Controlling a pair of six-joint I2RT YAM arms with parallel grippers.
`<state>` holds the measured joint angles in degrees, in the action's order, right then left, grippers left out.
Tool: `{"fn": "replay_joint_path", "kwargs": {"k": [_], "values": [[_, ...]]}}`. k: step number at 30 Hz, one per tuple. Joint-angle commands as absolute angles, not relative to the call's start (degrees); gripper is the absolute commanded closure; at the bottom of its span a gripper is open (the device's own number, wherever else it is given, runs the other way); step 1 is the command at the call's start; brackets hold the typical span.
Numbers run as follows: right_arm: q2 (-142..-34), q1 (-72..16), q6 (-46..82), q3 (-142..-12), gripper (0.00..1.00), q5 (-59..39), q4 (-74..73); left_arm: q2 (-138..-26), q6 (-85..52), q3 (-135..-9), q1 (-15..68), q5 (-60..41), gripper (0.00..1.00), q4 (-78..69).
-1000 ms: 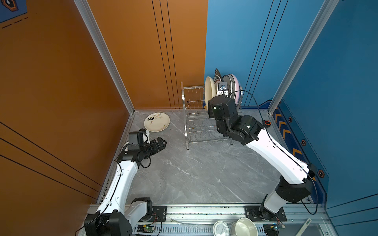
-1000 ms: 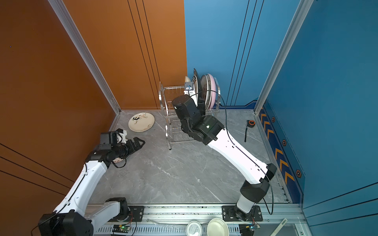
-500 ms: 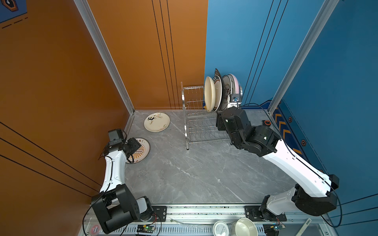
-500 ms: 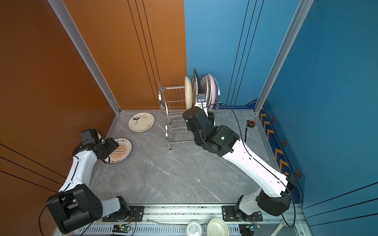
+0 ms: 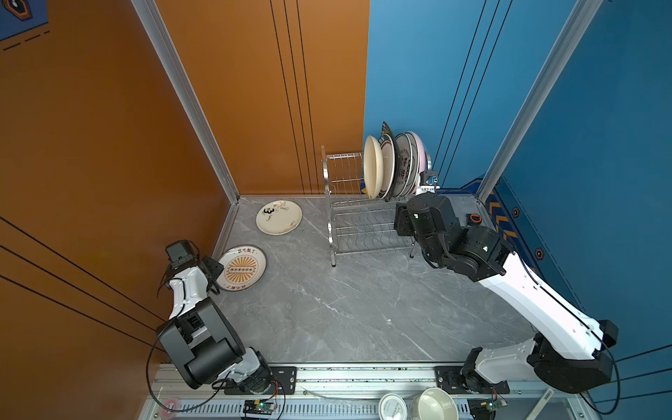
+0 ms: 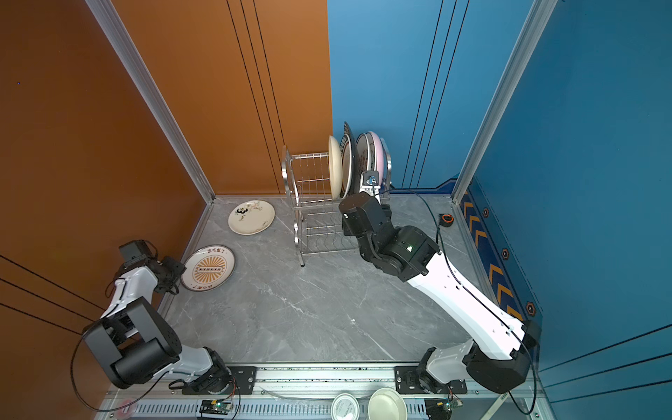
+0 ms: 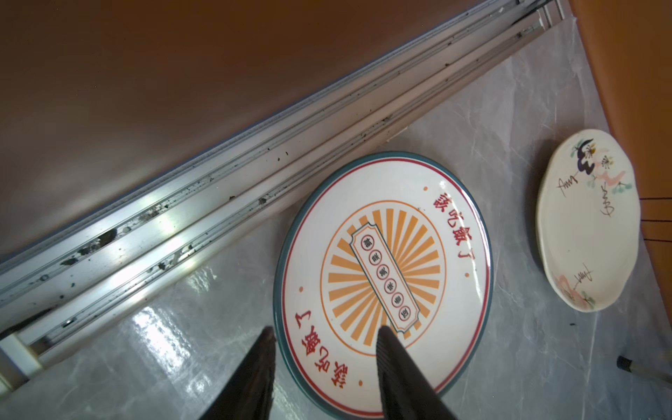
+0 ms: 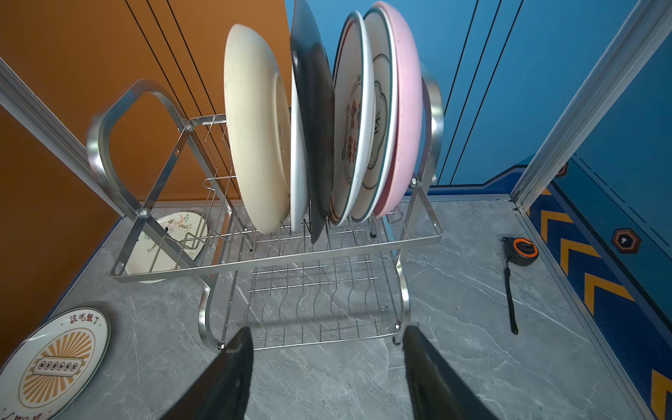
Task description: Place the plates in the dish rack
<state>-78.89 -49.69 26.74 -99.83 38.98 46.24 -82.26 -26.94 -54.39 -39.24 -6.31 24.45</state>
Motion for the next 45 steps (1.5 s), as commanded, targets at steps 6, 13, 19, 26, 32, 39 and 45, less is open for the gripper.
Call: {"fn": "replay_joint_path", "kwargs": {"k": [6,13,19,26,32,39,45], "values": [[-77.1,-47.31,27.34,-98.64,0.34,35.92,48.31,-88.24,-25.37,-55.35,-40.43,-3.87,0.51,20.48],[-76.31,-46.17,26.89,-98.36,0.34,35.09,48.29,-91.39,-23.86,-56.95,-40.43,-4.43,0.38,19.88],[-75.54,-45.4,26.78,-97.58,0.34,34.56,48.43,-94.59,-23.47,-57.63,-39.97,-5.77,0.37,19.14],[-74.7,-44.74,26.72,-96.98,0.34,34.41,48.48,-96.49,-23.03,-58.47,-37.41,-7.18,0.37,19.14],[-73.92,-44.47,26.92,-96.05,0.34,34.63,48.48,-96.91,-22.57,-58.36,-35.83,-8.43,0.38,19.29],[-73.31,-44.45,27.71,-95.11,0.34,34.82,48.52,-96.69,-22.68,-57.42,-32.96,-10.29,0.38,19.47],[-73.15,-44.52,28.3,-94.67,0.34,34.72,48.49,-95.8,-21.49,-58.09,-30.59,-10.32,0.37,21.99]]}}
